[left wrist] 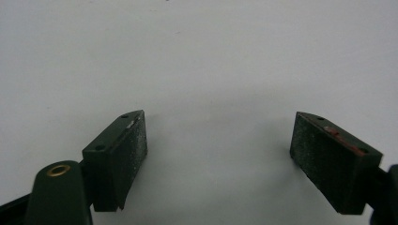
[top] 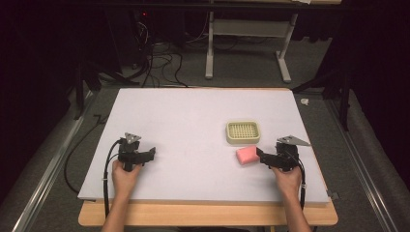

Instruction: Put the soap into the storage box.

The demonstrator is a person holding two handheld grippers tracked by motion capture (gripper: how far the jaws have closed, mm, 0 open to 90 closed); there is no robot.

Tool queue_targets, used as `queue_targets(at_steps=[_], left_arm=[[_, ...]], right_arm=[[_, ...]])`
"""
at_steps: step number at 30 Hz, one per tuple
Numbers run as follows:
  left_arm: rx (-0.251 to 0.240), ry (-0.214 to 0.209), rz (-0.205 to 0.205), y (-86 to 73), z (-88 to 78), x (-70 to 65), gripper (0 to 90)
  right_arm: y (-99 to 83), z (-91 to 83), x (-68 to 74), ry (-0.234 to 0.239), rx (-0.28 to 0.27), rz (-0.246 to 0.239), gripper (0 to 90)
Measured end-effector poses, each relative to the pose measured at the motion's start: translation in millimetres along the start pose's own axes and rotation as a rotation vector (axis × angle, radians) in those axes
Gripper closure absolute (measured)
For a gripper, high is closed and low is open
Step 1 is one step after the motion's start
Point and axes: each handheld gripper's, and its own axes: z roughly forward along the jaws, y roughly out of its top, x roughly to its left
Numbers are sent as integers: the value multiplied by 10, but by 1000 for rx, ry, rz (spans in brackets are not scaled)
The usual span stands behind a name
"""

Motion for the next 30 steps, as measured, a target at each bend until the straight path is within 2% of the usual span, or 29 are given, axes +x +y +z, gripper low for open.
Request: queue_targets(at_steps=[3,9,15,30], left_arm=[[0,0,0,0,1,0,197],[0,1,2,0,-1,-2,197],[0,1,2,0,-1,-1,197],[0,0,0,0,0,0,197]], right_arm=[[4,-5,96,21,1,-29,134],[13,-7,280,69,-13,-50,121],[37,54,460,59,11,-118,120],[8,163,510,29,34,-132,119]])
